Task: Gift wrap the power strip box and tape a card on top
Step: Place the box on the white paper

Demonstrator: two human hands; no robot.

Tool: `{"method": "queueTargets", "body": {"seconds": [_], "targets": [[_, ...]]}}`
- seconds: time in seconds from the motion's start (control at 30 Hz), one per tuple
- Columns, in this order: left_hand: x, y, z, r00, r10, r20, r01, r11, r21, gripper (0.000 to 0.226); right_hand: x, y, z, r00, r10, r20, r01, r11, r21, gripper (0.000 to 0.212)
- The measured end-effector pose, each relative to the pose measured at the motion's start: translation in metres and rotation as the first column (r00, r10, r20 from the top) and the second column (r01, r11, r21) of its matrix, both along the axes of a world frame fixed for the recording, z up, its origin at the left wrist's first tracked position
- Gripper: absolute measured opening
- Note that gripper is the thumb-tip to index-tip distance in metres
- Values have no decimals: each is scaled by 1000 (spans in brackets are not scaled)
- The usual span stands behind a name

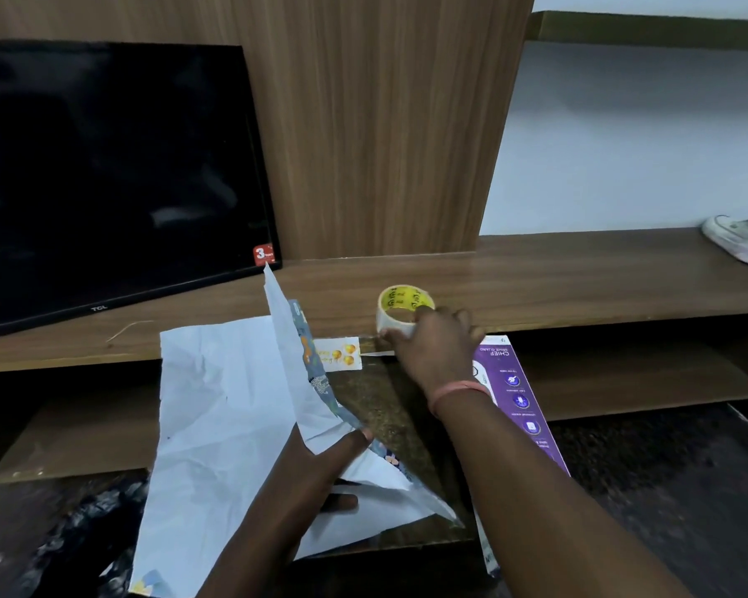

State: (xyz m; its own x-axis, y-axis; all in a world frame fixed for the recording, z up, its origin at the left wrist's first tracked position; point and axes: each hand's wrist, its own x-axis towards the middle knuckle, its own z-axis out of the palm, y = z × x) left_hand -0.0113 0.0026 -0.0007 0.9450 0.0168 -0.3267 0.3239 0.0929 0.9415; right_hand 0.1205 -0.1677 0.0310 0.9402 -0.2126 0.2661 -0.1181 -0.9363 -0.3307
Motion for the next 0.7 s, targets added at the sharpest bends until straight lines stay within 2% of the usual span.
{"method": "queueTargets", "body": {"seconds": [0.2, 0.33, 0.53, 0.63, 0.7], "targets": [[2, 1, 2, 999, 15, -31, -16, 1000, -21, 42, 22, 15, -33, 986, -13, -167, -6, 994, -112, 44], [2, 1, 4, 999, 28, -22, -28, 999, -16, 37, 23, 20, -40, 991, -4, -137, -15, 991, -134, 55], [-3, -3, 12, 999, -5, -41, 6, 999, 33, 36, 9, 12, -13, 998, 7, -57, -10, 999, -48, 59], [-4, -3, 19, 998, -37, -52, 43, 994, 104, 24, -27, -16, 13, 988, -152, -27, 154, 982, 105, 76], [-6, -1, 25, 997, -49, -55, 57, 989, 136, 18, -61, -41, 21, 947, -266, -181, 299, 936, 185, 105]]}}
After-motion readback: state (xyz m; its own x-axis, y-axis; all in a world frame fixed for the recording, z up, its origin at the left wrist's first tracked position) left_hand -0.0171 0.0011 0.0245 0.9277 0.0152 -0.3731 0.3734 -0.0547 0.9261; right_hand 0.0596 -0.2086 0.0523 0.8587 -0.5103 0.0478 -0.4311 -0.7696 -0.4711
